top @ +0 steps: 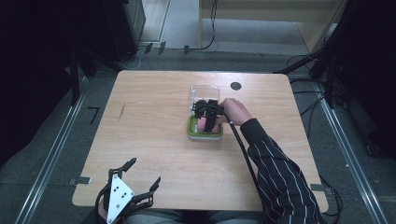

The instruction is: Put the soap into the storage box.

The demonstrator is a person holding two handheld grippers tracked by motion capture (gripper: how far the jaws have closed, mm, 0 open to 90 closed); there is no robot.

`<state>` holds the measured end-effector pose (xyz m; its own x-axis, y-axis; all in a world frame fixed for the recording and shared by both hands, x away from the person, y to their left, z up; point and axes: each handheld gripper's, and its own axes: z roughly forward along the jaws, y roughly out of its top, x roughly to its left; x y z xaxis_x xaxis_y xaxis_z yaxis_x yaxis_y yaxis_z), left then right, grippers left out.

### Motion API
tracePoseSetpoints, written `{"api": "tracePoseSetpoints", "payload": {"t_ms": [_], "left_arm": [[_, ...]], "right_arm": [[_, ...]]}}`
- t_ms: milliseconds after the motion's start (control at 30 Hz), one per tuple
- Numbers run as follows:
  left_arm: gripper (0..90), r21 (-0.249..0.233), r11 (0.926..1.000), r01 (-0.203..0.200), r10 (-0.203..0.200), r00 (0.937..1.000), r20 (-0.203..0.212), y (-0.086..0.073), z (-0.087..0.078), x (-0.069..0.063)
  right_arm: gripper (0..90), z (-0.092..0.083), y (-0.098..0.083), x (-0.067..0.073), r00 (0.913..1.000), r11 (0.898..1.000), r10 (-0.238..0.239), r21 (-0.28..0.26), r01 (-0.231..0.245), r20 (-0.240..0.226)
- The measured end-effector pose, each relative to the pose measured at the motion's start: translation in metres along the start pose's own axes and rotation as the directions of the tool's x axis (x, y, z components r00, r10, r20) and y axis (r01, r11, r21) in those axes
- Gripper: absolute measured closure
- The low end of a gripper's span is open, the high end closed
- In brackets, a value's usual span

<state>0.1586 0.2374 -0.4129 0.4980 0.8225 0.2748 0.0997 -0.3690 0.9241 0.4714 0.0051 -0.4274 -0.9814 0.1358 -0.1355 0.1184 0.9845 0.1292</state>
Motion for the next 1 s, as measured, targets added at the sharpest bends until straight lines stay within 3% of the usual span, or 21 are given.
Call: {"api": "tracePoseSetpoints", "payload": {"t_ms": [300,333,500,900,1000], "left_arm": [[13.6,-0.005,1.0000,-0.006,0.006,0.9999,0.016,0.001,0.004,-0.001],[13.6,-0.007,0.9999,-0.008,0.009,0.9998,0.019,0.001,0.004,-0.001],[13.6,-0.013,0.9999,-0.008,0.009,0.9996,0.027,0.002,0.006,-0.002],[13.6,-0.016,0.9998,-0.013,0.014,0.9992,0.037,0.003,0.009,-0.002],[13.6,-0.017,0.9997,-0.015,0.016,0.9991,0.040,0.003,0.009,-0.002]], "right_arm": [[24.0,-0.016,-0.007,0.000,0.9937,0.994,0.112,0.006,-0.112,0.003],[23.8,-0.017,-0.009,-0.001,0.9941,0.994,0.109,0.003,-0.109,-0.001],[15.5,-0.025,-0.015,0.004,0.9861,0.986,0.165,-0.003,-0.165,-0.013],[13.3,-0.039,-0.033,0.015,0.9726,0.972,0.232,-0.013,-0.233,-0.011],[12.5,-0.040,-0.037,0.020,0.9691,0.969,0.247,0.005,-0.247,-0.008]]}}
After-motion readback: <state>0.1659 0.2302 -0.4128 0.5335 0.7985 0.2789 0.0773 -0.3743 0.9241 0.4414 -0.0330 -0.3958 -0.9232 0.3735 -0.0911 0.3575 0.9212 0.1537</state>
